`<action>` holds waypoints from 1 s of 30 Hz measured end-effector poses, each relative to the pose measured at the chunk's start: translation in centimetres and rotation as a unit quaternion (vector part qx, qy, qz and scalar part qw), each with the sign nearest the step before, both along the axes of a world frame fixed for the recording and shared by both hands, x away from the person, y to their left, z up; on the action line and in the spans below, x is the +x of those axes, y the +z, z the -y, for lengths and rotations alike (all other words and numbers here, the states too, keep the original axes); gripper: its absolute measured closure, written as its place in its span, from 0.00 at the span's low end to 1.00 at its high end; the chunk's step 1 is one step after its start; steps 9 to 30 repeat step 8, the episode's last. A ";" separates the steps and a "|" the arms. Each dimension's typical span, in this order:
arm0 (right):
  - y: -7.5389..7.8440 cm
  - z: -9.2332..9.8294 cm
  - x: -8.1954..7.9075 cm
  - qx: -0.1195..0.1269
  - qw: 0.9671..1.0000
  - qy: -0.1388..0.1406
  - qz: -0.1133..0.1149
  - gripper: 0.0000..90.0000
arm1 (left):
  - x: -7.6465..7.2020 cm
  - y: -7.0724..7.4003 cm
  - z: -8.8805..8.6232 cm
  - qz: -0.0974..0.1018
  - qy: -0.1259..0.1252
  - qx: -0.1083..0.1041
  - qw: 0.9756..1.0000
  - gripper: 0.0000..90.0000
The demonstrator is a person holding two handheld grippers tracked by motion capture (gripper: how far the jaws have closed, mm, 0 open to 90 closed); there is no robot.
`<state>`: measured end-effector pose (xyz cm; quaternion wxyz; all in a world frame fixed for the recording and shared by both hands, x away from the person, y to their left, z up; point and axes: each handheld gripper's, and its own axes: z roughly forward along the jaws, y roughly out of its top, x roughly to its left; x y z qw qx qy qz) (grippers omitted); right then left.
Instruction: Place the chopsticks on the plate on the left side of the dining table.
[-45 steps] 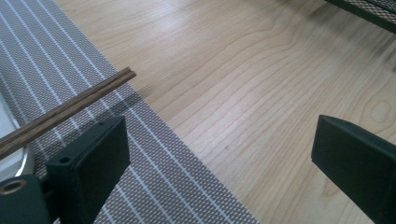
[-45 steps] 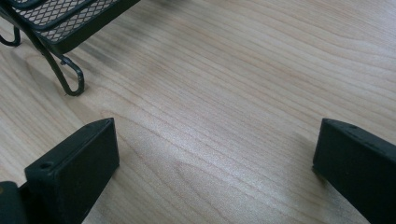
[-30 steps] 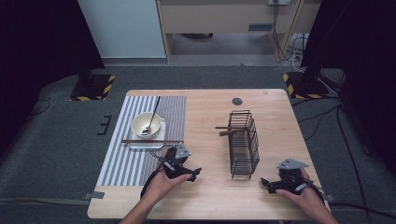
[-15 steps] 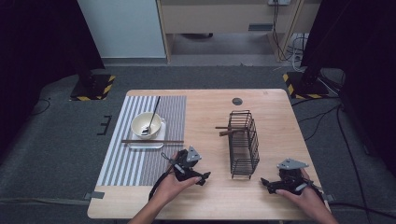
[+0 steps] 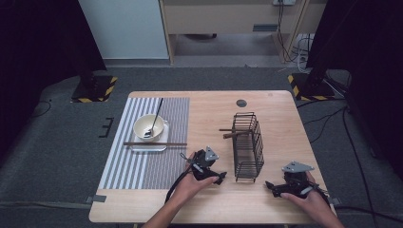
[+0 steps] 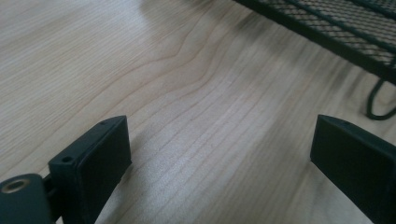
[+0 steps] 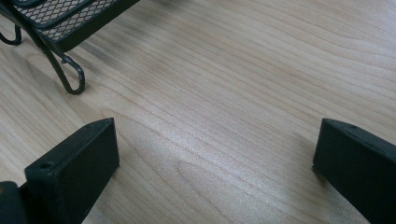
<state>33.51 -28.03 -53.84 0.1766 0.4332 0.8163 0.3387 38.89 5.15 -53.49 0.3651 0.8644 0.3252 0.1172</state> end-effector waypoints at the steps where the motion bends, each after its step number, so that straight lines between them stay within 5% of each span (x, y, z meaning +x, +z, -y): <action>1: 0.0 0.0 0.0 0.000 1.000 0.000 0.000 0.00 | 0.0 -0.1 0.0 0.003 -0.002 -0.001 1.000 0.04; 7: 0.0 0.0 0.0 0.000 1.000 -0.001 0.000 0.00 | -0.1 -0.2 0.3 0.008 -0.002 0.015 1.000 0.01; 30: 0.0 0.0 0.0 0.000 1.000 -0.001 -0.001 0.00 | -0.2 -0.2 0.3 0.008 0.001 0.015 1.000 0.00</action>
